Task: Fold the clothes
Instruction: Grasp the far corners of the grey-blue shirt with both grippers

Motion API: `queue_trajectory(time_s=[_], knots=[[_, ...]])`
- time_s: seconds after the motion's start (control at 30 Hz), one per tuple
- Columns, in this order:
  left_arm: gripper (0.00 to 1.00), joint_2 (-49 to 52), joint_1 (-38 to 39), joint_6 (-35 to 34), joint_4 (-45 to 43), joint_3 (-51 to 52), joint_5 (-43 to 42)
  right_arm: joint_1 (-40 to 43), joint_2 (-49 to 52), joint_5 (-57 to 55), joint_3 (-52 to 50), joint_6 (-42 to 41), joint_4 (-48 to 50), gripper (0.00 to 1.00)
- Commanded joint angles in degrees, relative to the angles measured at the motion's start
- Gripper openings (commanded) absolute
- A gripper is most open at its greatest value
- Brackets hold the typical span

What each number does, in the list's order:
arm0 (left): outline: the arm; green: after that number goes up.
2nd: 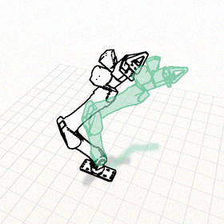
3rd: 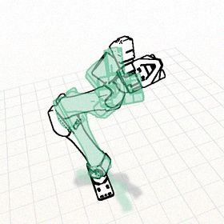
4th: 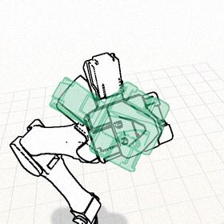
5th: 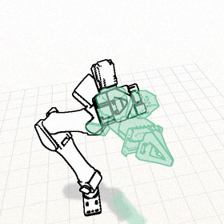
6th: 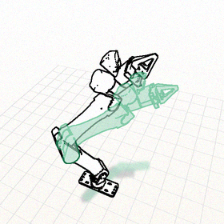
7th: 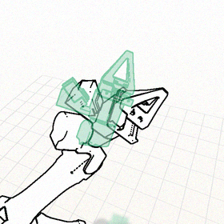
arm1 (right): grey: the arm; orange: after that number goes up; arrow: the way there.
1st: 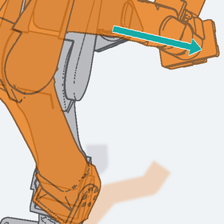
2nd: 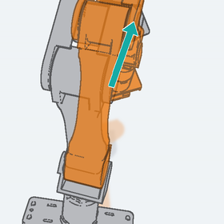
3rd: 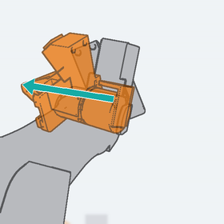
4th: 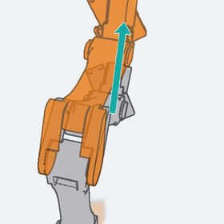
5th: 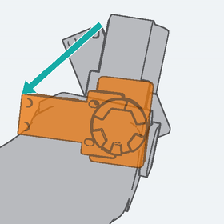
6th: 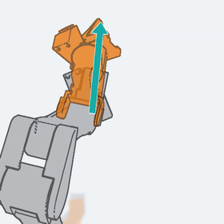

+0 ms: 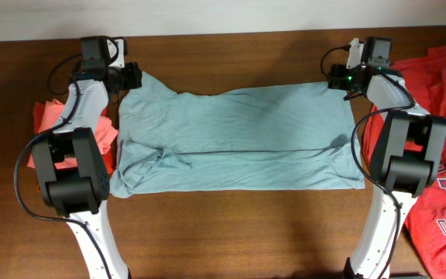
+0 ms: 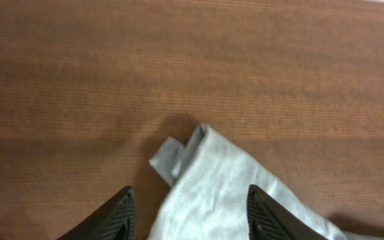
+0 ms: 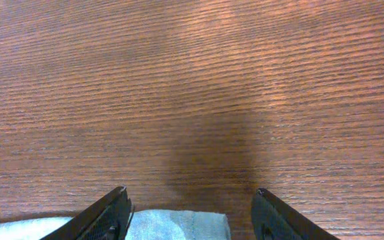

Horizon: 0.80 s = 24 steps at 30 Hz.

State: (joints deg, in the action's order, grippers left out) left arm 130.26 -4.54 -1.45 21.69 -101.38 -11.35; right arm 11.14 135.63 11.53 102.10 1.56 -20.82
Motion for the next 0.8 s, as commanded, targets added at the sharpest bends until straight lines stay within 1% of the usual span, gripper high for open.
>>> queue_trajectory(time_s=[0.0,0.2,0.3,0.37,0.47,0.57,0.6,0.7,0.73,0.77], knots=[[0.56,2.6,-0.2,0.8,-2.5,-1.0,0.7,-1.0,0.9,0.7,0.0,-0.3,-0.3,0.63],[0.56,5.7,-0.2,0.8,-3.3,-1.0,-2.8,-1.2,2.4,0.5,-0.1,-0.3,-1.8,0.63],[0.56,6.7,-0.2,0.9,-3.6,-1.0,-3.6,-1.2,3.3,0.0,-0.1,-0.3,-2.8,0.57],[0.56,7.6,-0.2,1.0,-4.8,-1.0,-7.0,-1.2,3.5,0.0,-0.1,-0.3,-3.3,0.54],[0.55,8.6,-0.2,1.0,-5.6,-1.0,-9.4,-1.2,3.5,0.0,-0.1,-0.3,-3.4,0.4],[0.55,8.7,-0.1,1.0,-5.6,-1.0,-9.5,-1.2,3.5,-0.2,-0.1,-0.3,-3.8,0.31],[0.55,8.7,-0.1,1.0,-5.7,-1.0,-9.5,-1.1,3.5,-0.4,-0.1,-0.3,-3.8,0.28],[0.55,8.7,-0.1,1.0,-5.6,-1.0,-9.5,-1.0,3.5,-0.8,-0.1,-0.3,-4.1,0.24],[0.51,8.7,-0.1,1.0,-5.6,-1.0,-9.5,-1.0,3.5,-0.8,-0.1,-0.3,-4.1,0.2],[0.43,8.7,-0.1,1.0,-5.5,-1.0,-9.5,-1.0,3.5,-0.8,-0.1,-0.3,-4.3,0.13]])
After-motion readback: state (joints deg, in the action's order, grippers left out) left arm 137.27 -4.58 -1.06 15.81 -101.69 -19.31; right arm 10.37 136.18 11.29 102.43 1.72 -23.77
